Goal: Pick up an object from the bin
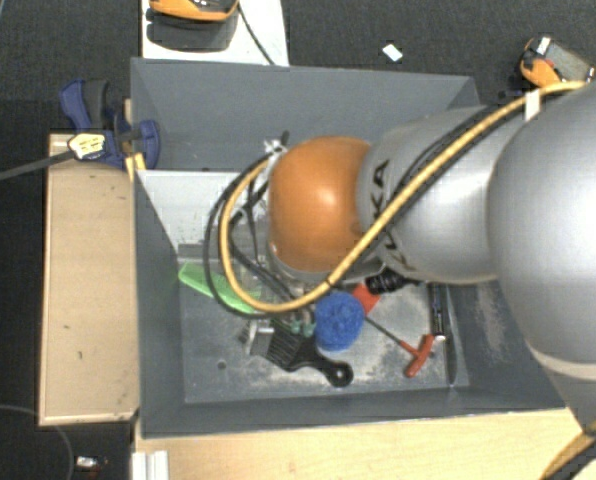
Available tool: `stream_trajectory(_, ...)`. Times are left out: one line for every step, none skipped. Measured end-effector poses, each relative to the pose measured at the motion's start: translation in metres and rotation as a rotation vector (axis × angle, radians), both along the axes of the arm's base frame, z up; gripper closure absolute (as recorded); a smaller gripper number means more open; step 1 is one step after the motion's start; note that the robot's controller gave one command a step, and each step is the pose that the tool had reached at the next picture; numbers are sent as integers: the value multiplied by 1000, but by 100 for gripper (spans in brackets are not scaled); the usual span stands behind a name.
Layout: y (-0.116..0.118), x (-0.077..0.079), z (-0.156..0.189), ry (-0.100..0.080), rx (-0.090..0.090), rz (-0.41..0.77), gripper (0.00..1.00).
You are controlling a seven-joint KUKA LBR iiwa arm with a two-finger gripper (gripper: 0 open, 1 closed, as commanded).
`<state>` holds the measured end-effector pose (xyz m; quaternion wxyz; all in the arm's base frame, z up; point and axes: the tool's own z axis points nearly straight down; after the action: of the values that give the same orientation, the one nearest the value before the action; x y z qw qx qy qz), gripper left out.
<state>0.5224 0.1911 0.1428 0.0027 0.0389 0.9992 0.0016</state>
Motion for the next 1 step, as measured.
stream_trajectory(-14,-10,-52,5,-1,-72,0)
